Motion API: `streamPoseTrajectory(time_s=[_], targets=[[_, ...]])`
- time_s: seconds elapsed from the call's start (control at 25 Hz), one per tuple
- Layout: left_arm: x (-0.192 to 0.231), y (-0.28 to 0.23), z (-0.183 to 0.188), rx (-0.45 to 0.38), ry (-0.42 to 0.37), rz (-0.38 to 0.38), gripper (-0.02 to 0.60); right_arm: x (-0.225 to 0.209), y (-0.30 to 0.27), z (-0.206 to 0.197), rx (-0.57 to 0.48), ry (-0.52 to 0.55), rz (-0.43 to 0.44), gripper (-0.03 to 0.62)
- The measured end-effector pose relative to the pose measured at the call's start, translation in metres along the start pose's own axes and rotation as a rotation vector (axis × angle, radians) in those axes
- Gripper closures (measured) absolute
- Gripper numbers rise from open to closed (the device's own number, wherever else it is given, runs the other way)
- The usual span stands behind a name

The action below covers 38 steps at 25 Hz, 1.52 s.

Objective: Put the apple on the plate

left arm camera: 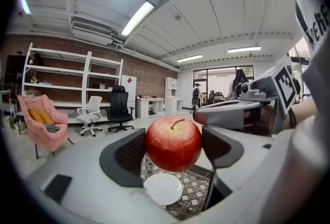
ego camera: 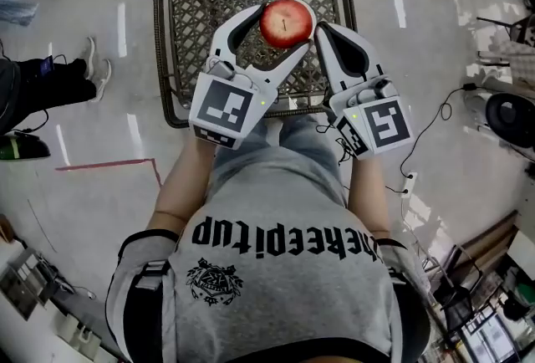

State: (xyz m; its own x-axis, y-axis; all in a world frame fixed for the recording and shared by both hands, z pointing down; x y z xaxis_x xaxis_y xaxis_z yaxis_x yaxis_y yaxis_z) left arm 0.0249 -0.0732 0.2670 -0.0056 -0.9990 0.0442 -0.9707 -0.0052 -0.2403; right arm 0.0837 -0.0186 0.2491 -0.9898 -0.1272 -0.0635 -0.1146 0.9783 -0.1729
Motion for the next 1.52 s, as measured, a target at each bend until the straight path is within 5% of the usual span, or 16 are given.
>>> streamPoseTrajectory(time_s=[0.6, 1.52], targets=[[-0.012, -0.029, 0.006, 0.010, 0.053, 0.161, 0.199, -0.036, -0.006, 0.005, 0.025, 0.017, 0.179, 0.585], [0.008, -0.054, -0.043, 0.019, 0.133, 0.463, 0.199, -0.063, -0.050, -0.034, 0.069, 0.016, 0.417, 0.585]])
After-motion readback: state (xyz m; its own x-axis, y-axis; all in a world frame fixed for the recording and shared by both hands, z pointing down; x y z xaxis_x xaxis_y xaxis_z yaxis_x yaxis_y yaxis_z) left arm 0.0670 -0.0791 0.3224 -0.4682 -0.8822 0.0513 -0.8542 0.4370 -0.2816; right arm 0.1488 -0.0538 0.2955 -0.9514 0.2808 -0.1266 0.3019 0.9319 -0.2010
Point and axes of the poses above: the fingertips, and each gripper's own axes: y backward along the fingers, x to its left, z out of its top, the point moved 3 cm from there along y, backward along the fingers, and after that the axes turned 7 degrees about -z, right-handed, at the moved point
